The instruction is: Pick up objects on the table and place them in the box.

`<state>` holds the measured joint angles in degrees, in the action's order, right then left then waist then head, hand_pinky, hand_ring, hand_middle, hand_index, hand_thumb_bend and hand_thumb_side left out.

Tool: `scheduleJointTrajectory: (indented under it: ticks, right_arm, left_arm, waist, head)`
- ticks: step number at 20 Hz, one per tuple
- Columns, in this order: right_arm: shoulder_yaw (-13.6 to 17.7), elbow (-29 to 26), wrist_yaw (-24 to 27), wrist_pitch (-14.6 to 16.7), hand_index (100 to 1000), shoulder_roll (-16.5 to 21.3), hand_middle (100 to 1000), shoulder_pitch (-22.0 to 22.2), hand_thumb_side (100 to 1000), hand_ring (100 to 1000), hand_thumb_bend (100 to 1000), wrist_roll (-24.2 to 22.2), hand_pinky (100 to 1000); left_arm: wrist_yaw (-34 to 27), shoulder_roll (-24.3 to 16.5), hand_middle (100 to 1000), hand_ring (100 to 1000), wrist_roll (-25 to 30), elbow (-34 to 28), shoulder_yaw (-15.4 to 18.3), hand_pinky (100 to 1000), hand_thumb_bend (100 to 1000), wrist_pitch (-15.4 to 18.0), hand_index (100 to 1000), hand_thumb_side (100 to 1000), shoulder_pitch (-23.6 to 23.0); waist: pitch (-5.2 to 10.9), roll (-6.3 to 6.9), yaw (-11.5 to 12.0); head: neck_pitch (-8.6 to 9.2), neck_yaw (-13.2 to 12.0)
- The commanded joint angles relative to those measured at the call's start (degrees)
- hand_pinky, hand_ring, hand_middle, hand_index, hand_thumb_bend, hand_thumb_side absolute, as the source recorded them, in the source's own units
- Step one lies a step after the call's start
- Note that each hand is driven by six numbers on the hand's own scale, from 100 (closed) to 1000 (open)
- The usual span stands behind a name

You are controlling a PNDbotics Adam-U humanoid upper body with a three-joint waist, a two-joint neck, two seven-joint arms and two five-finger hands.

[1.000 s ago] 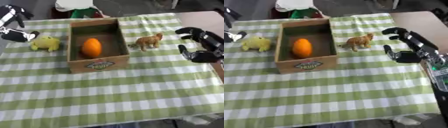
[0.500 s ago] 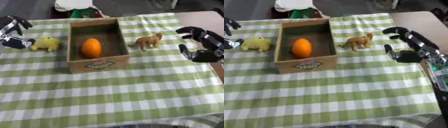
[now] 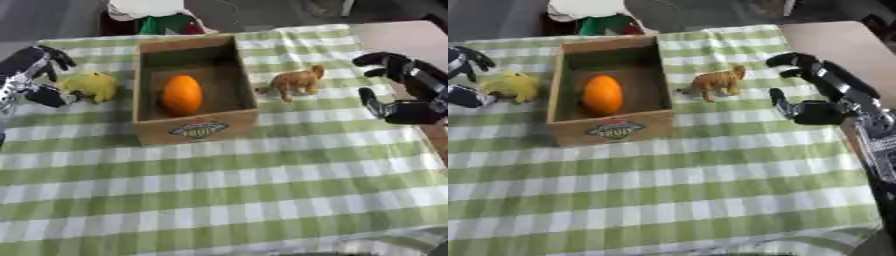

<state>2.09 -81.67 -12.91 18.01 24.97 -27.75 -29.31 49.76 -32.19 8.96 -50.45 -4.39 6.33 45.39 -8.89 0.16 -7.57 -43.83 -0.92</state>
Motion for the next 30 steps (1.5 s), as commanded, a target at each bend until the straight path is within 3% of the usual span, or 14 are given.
scheduleJointTrajectory:
  ticks: [1, 11, 12, 17, 22, 23, 24, 26, 27, 30]
  right_arm:
    - [0.3, -0.55, 0.5, 0.06, 869, 1.36, 866, -1.02, 210, 1000, 100, -0.13, 881]
    - [0.19, -0.56, 0.48, 0.04, 869, 1.34, 866, -1.19, 211, 1000, 100, -0.38, 881]
    - [0.19, -0.56, 0.46, 0.02, 869, 1.35, 865, -1.2, 212, 1000, 100, -0.39, 881]
    - [0.18, -0.51, 0.41, -0.03, 869, 1.42, 865, -1.19, 212, 1000, 100, -0.46, 881]
    - [0.17, -0.48, 0.41, -0.04, 869, 1.41, 865, -1.22, 213, 1000, 100, -0.54, 881]
    - [0.19, -0.47, 0.4, -0.05, 869, 1.42, 865, -1.21, 213, 1000, 100, -0.53, 881]
    - [0.2, -0.46, 0.38, -0.06, 869, 1.43, 865, -1.22, 214, 1000, 100, -0.51, 880]
    - [0.2, -0.44, 0.34, -0.07, 869, 1.42, 865, -1.23, 214, 1000, 100, -0.49, 880]
    - [0.2, -0.43, 0.33, -0.07, 869, 1.42, 865, -1.23, 214, 1000, 100, -0.48, 880]
    - [0.21, -0.44, 0.33, -0.05, 869, 1.4, 865, -1.22, 214, 1000, 100, -0.49, 880]
  left_arm:
    - [2.63, -0.49, 656, 547, -2.52, -0.16, 1.01, 729, 439, -0.18, 775, 123, 1.63]
    - [8.22, 0.74, 683, 588, -5.29, 2.25, 1.1, 734, 432, 0.04, 791, 130, 1.68]
    - [8.42, 0.8, 739, 671, -5.2, 2.51, 0.95, 761, 408, 0.15, 820, 131, 1.49]
    - [10.38, 1.0, 753, 693, -2.15, 4.28, 0.96, 768, 383, 1.4, 828, 118, 1.42]
    - [13.31, 1.1, 781, 733, -1.27, 3.62, 1.1, 771, 342, 0.62, 840, 100, 1.46]
    - [13.94, 1.08, 764, 715, -1.64, 3.41, 1.29, 761, 331, 0.27, 831, 100, 1.48]
    - [14.52, 1.14, 701, 640, -2.22, 3.32, 1.43, 733, 293, -0.12, 797, 100, 1.44]
    - [15.1, 1.33, 665, 609, -3.18, 3.58, 1.58, 723, 270, -0.55, 776, 100, 1.34]
    - [15.23, 1.39, 567, 541, -3.48, 3.76, 1.6, 694, 161, -0.62, 700, 100, 1.33]
    - [15.49, 1.48, 542, 522, -4.05, 4.23, 1.64, 686, 127, -0.64, 678, 100, 1.3]
  waist:
    - [0.68, -0.06, -0.16]
    - [0.37, 0.1, -0.31]
    - [0.33, 0.12, -0.33]
    - [0.08, 0.16, -0.36]
    - [-0.04, 0.16, -0.35]
    - [-0.07, 0.14, -0.35]
    - [-0.08, 0.13, -0.36]
    - [-0.11, 0.1, -0.36]
    - [-0.11, 0.09, -0.36]
    - [-0.12, 0.08, -0.36]
  head:
    - [-0.29, -0.16]
    - [-0.29, -0.13]
    - [-0.29, -0.08]
    - [-0.29, 0.09]
    - [-0.29, 0.08]
    - [-0.29, 0.1]
    - [-0.29, 0.11]
    - [-0.29, 0.15]
    - [-0.29, 0.16]
    - [-0.29, 0.17]
